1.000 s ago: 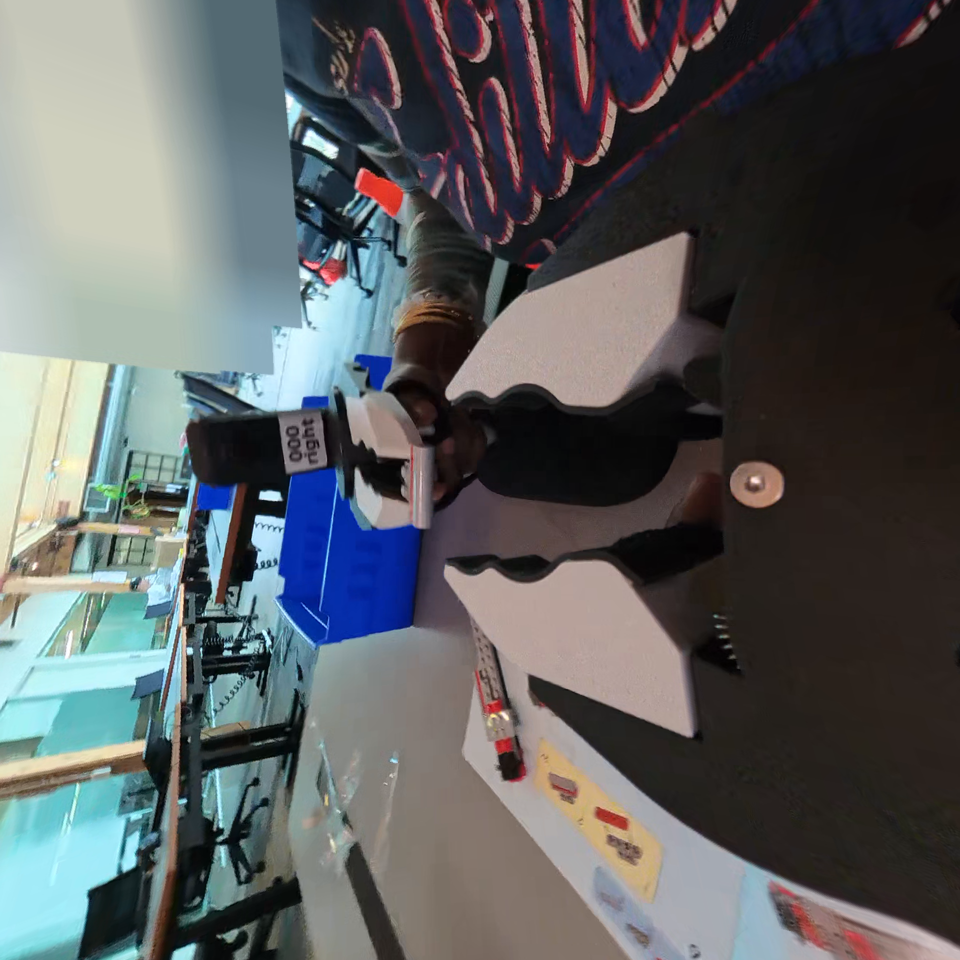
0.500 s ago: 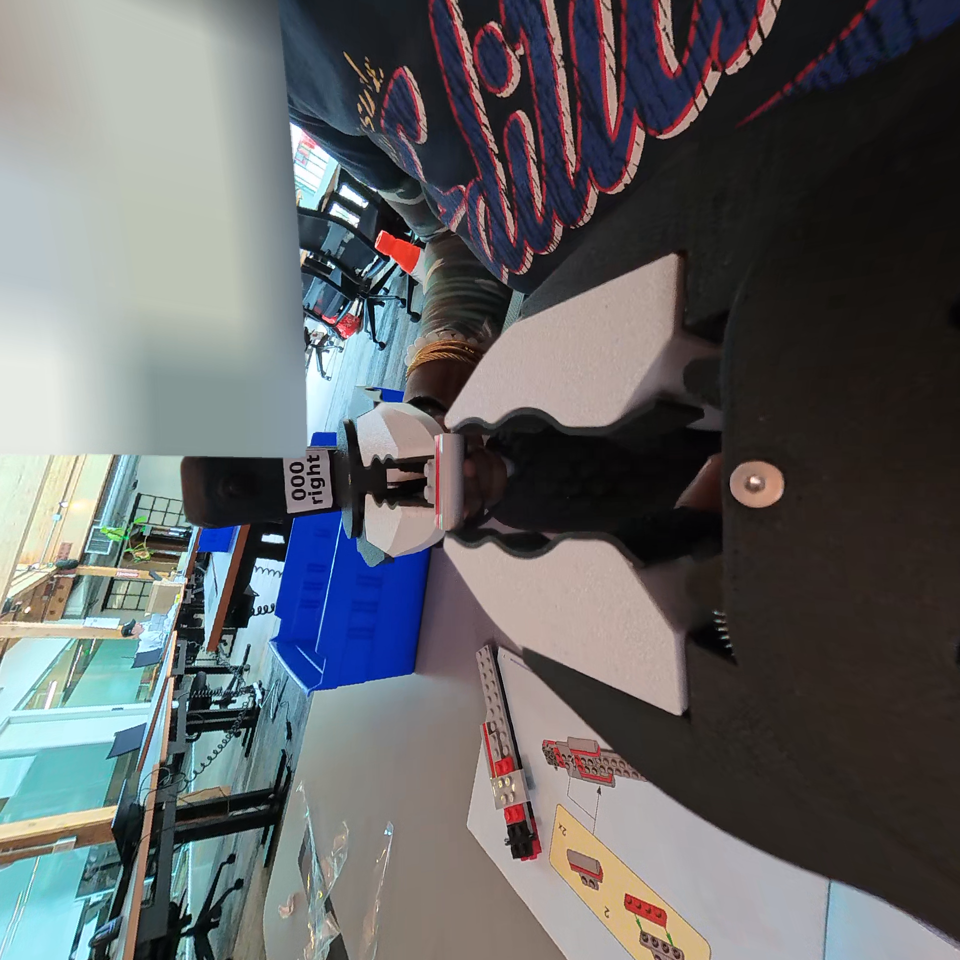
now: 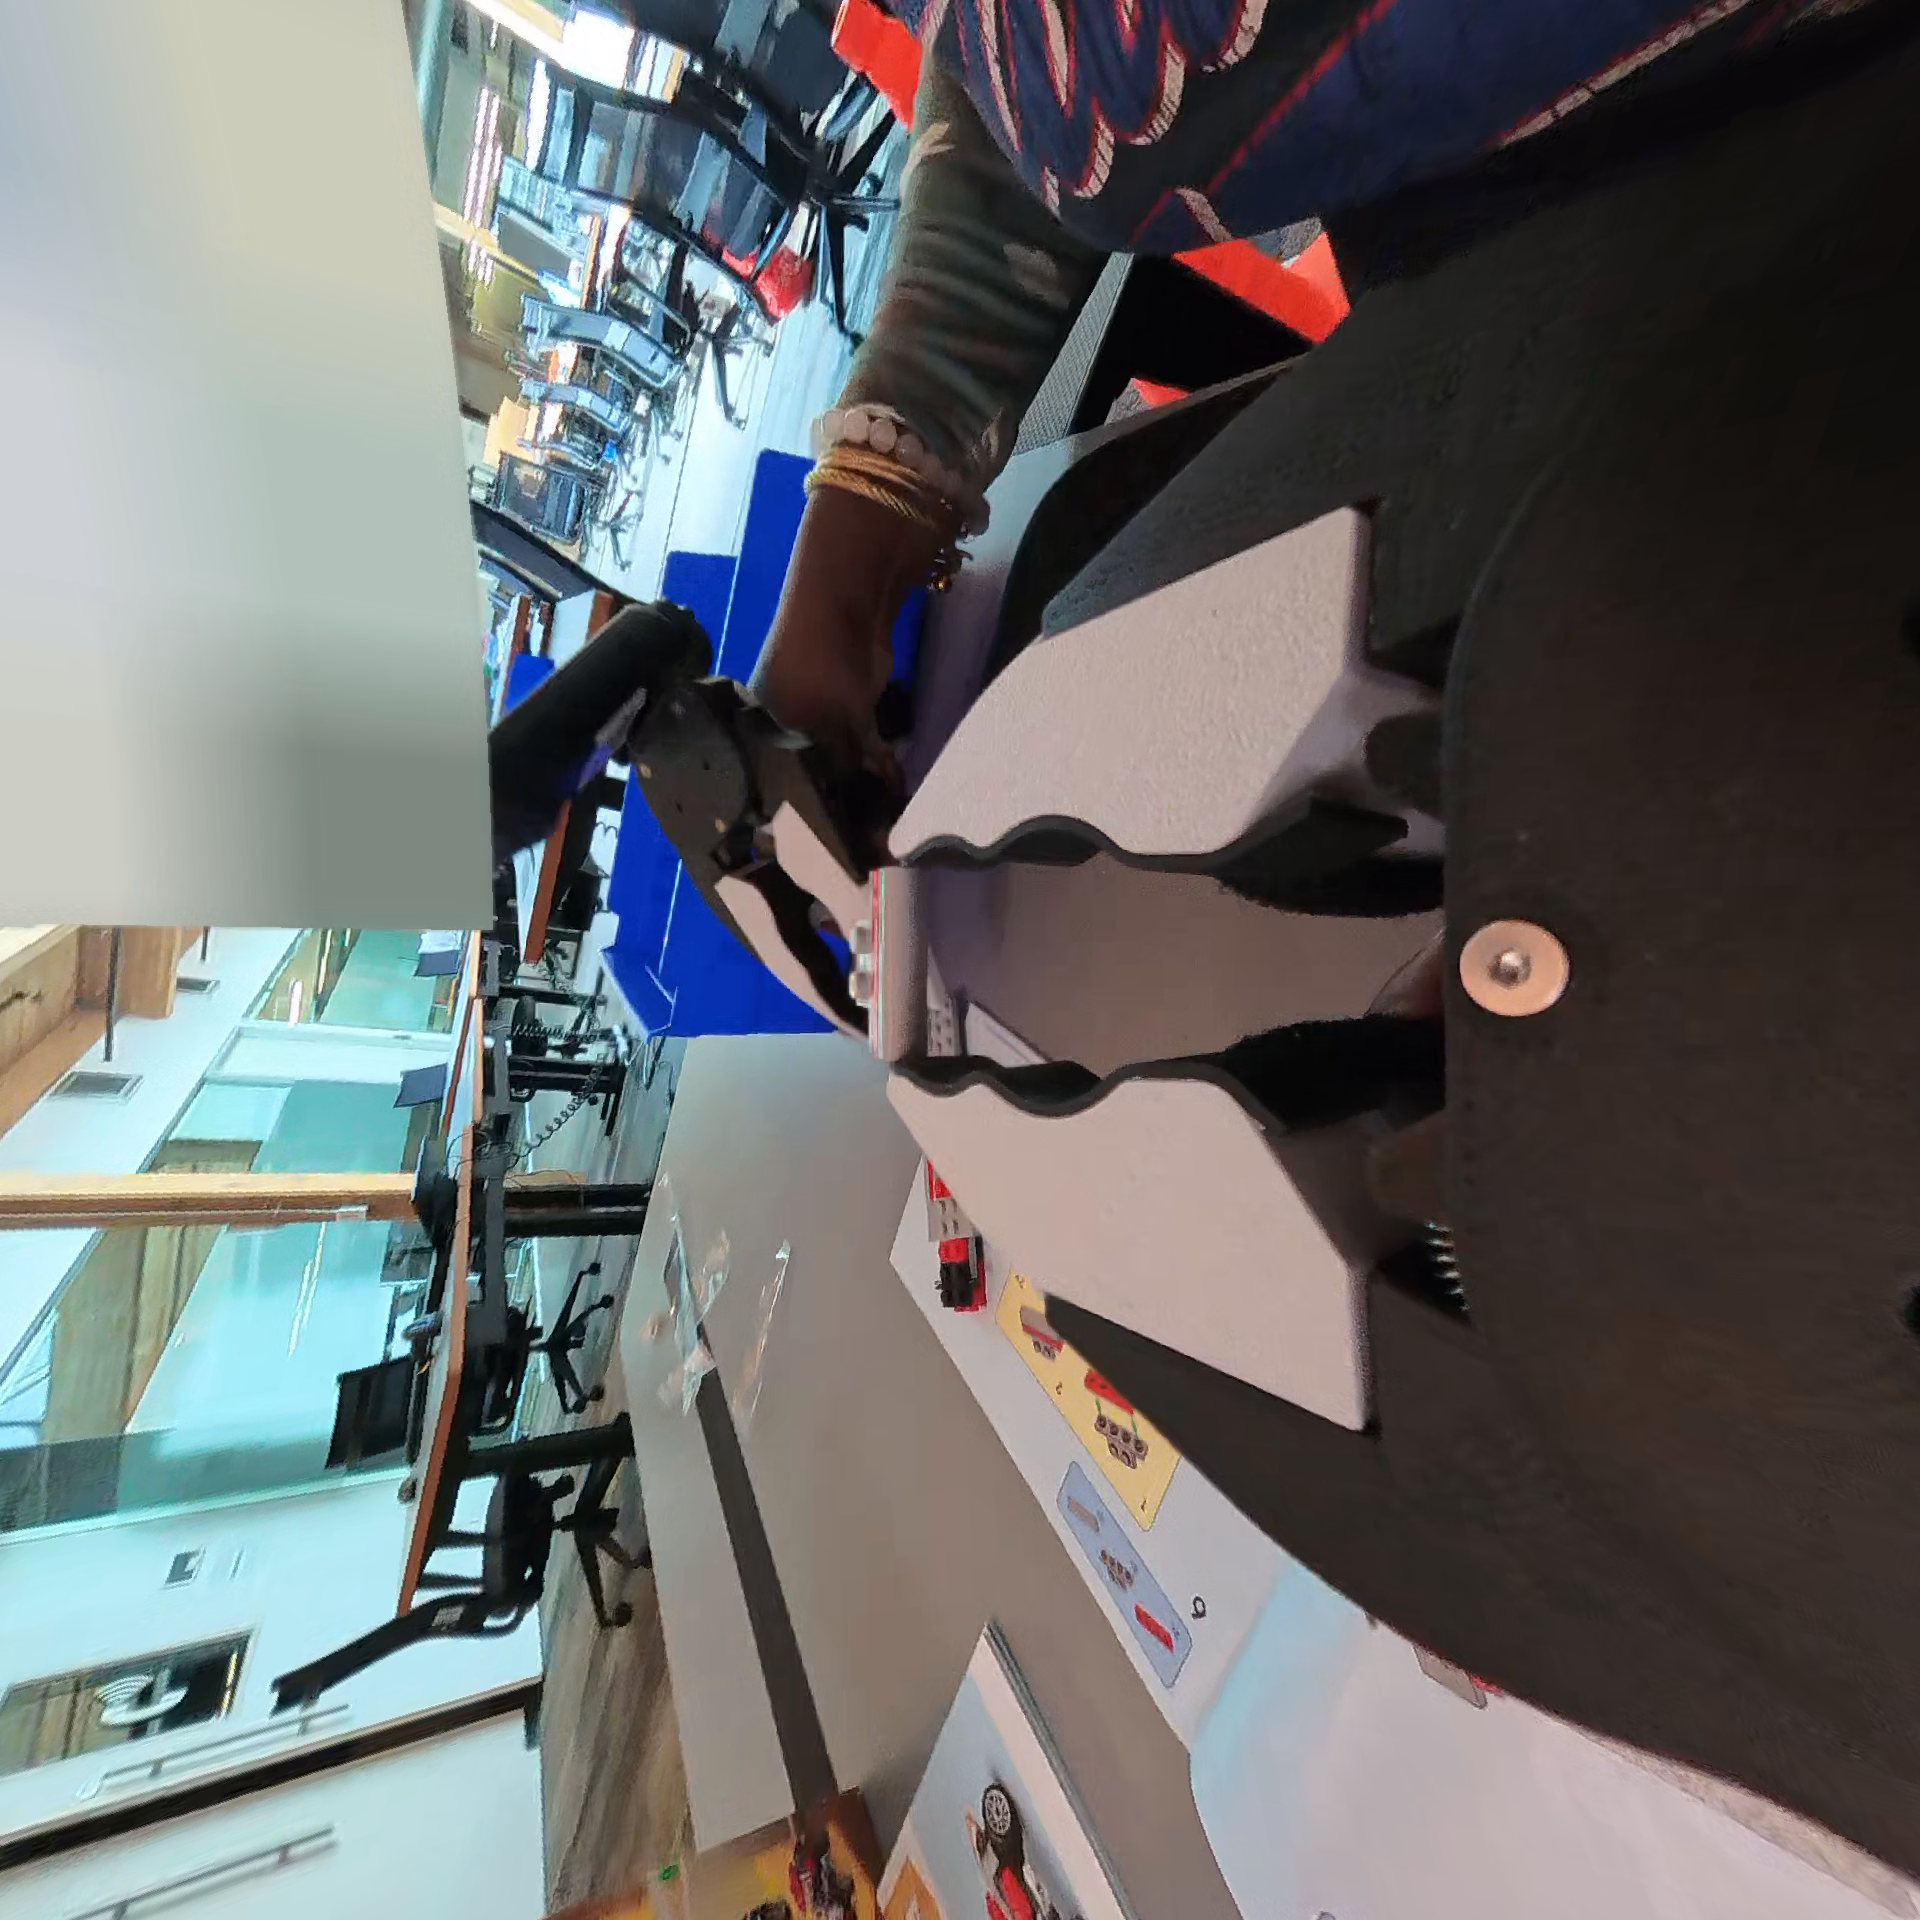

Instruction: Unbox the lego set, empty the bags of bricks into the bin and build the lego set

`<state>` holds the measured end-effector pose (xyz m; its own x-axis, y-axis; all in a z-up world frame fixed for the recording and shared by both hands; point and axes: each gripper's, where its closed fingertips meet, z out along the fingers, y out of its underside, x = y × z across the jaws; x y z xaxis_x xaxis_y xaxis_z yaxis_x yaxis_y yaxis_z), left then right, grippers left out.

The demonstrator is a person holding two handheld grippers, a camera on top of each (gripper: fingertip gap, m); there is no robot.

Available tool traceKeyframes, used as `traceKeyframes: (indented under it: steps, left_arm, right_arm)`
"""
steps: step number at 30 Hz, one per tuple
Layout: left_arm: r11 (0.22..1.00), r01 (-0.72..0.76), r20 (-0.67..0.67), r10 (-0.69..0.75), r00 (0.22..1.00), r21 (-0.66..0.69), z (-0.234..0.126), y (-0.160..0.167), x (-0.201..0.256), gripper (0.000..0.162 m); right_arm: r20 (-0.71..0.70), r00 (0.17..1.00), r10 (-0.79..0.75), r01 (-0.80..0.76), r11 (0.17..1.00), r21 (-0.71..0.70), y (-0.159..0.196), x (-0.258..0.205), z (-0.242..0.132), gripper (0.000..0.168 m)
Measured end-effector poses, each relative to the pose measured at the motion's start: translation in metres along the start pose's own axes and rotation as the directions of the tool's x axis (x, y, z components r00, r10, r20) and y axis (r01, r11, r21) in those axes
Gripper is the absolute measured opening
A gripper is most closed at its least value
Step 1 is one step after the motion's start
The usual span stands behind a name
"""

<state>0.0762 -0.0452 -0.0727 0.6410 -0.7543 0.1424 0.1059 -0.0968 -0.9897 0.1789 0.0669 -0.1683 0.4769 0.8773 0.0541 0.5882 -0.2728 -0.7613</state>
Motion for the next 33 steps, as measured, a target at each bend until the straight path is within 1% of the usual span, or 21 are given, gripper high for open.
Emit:
traceKeyframes:
  steps: [2,5,7,10,12,15,18,22,23,25,26,28,31,33]
  left_arm:
    - [1.0,-0.017,0.013,0.017,1.0,-0.006,0.0,0.002,-0.001,0.034]
    - [0.999,-0.047,0.043,0.048,0.998,-0.026,0.001,0.005,-0.005,0.034]
    - [0.999,-0.033,0.041,0.034,0.999,-0.024,0.001,0.008,-0.006,0.034]
    - [0.999,-0.013,0.072,0.015,0.997,-0.039,0.002,0.012,-0.011,0.034]
    - [0.997,-0.046,0.113,0.052,0.992,-0.062,0.002,0.015,-0.016,0.034]
    - [0.99,-0.084,0.222,0.107,0.969,-0.112,0.004,0.019,-0.025,0.034]
    - [0.987,-0.06,0.314,0.104,0.944,-0.147,0.012,0.026,-0.028,0.034]
    - [0.995,0.023,0.368,0.014,0.93,-0.098,0.026,0.031,-0.021,0.034]
    - [0.996,0.013,0.372,0.02,0.928,-0.088,0.027,0.03,-0.019,0.034]
    - [0.995,-0.055,0.381,0.082,0.921,-0.081,0.028,0.026,-0.014,0.034]
    - [0.992,-0.091,0.391,0.12,0.913,-0.092,0.027,0.025,-0.011,0.034]
    - [0.984,-0.133,0.377,0.169,0.911,-0.122,0.026,0.026,0.001,0.034]
    - [0.974,-0.155,0.336,0.203,0.92,-0.165,0.019,0.032,0.026,0.034]
    - [0.969,-0.172,0.325,0.223,0.919,-0.179,0.012,0.037,0.042,0.034]
  right_arm:
    - [-0.003,1.0,0.018,-0.018,0.998,-0.056,0.009,0.002,0.008,0.038]
    - [-0.016,0.999,0.032,-0.033,0.994,-0.1,0.017,0.006,0.016,0.029]
    - [0.012,0.999,0.048,-0.047,0.995,-0.094,0.015,0.004,0.019,0.017]
    - [0.024,0.998,0.052,-0.05,0.995,-0.083,0.013,0.003,0.019,0.016]
    - [0.034,0.997,0.067,-0.066,0.998,-0.024,0.005,-0.001,0.016,0.016]
    - [0.044,0.996,0.073,-0.076,0.995,0.07,-0.011,-0.014,0.005,0.016]
    - [0.027,0.999,0.046,-0.05,0.983,0.179,-0.029,-0.033,-0.009,0.016]
    - [0.02,1.0,0.018,-0.024,0.957,0.288,-0.046,-0.062,-0.027,0.016]
    - [0.023,1.0,0.014,-0.021,0.951,0.308,-0.048,-0.069,-0.032,0.016]
    - [0.033,0.999,0.013,-0.023,0.938,0.345,-0.051,-0.08,-0.044,0.016]
    - [0.054,0.998,0.017,-0.035,0.934,0.356,-0.05,-0.087,-0.05,0.016]
    - [0.093,0.995,0.031,-0.06,0.94,0.337,-0.038,-0.099,-0.059,0.016]
    - [0.136,0.988,0.066,-0.1,0.961,0.257,-0.005,-0.117,-0.072,0.016]
    - [0.129,0.988,0.088,-0.112,0.974,0.196,0.019,-0.125,-0.079,0.016]
